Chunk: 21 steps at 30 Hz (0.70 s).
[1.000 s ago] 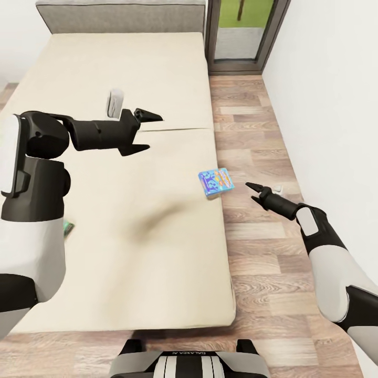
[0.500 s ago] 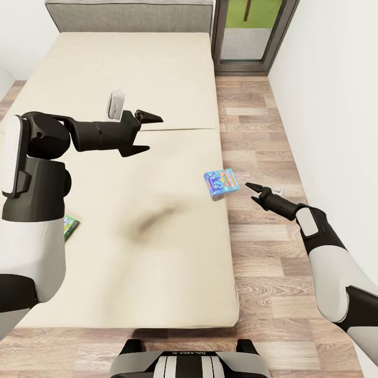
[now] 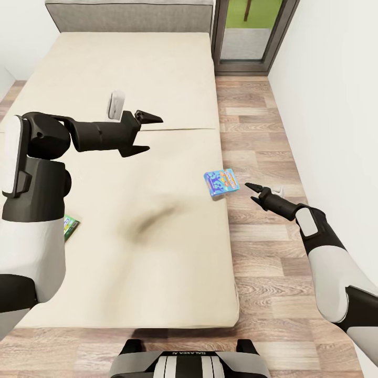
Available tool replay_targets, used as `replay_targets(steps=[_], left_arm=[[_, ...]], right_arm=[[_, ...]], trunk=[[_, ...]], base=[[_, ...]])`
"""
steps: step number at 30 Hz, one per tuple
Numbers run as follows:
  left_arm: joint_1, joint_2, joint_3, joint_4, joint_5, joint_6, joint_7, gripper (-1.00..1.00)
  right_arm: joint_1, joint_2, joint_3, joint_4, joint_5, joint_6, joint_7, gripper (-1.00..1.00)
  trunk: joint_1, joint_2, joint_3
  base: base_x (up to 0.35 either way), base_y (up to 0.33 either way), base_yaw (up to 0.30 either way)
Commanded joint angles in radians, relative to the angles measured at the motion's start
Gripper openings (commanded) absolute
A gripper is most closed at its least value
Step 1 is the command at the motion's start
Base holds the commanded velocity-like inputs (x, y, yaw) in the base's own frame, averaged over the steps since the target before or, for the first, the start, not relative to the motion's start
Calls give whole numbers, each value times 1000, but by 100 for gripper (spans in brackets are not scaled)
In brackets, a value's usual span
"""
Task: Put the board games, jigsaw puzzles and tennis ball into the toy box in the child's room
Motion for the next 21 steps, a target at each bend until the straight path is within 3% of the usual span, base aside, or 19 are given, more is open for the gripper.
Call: replay_targets(steps=[1,21], left_arm=[[-1,0,0,0,9,0,10,100],[1,1,-1,5,8,1,10,100]], right_arm=[[-1,0,-3,0,-2,6,2,100],[-1,-1,-4,0,-2,7,1,100]], trunk=[[0,0,0],[0,0,0]], base=[[0,0,3],[0,0,1]])
